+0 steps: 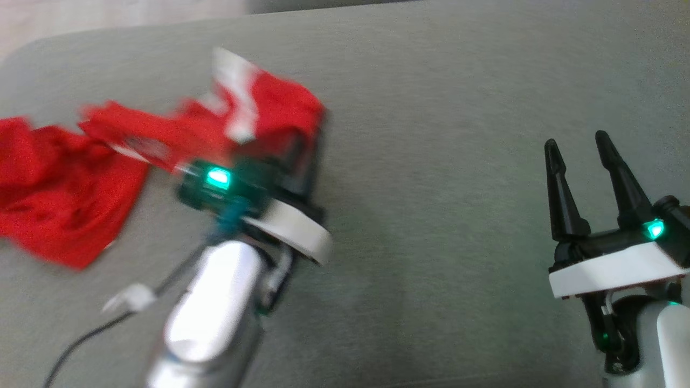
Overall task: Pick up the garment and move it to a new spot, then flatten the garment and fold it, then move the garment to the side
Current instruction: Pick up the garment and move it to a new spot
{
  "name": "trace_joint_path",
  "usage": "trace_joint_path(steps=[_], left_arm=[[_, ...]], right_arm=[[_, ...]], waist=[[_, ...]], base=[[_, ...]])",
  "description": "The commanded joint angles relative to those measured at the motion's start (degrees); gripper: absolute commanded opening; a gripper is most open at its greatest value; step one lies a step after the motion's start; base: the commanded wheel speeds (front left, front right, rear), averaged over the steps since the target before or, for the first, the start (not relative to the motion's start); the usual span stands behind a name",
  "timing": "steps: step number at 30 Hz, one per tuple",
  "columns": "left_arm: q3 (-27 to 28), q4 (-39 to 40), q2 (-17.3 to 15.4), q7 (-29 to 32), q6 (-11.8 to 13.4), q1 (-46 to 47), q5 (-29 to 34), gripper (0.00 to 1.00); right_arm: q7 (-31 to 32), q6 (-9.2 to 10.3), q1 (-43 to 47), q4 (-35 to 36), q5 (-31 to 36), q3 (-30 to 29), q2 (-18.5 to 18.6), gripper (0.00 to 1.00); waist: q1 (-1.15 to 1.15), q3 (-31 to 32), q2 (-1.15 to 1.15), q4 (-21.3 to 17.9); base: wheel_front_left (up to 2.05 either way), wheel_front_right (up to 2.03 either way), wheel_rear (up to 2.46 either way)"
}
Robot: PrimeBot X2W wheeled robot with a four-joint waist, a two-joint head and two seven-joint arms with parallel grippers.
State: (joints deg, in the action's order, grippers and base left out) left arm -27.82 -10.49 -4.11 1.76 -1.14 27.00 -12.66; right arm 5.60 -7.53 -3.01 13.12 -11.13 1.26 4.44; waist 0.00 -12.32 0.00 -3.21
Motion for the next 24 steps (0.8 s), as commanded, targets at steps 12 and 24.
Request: trace_joint_path(steps=[12,24], left_arm=[[-22.97,-7.91,1.21,-1.82,-4.28,3.67,-7.70,0.00],[-27.24,-11.38,1.23,-12.27,3.55,8.04,-14.75,1.00]], right_arm=[[-3.25,0.04,-1.38,-2.44,-2.04,0.17,-1.18,1.00],[-3.26,0.04,-1.46,-3.44,-1.17,-0.91,-1.44,1.00]], waist=[[0.00,-3.88,0.00,-12.99],[0.00,-1.27,0.00,-7.34]], base=[[0.00,0.00,0.00],[0.00,0.00,0.00]])
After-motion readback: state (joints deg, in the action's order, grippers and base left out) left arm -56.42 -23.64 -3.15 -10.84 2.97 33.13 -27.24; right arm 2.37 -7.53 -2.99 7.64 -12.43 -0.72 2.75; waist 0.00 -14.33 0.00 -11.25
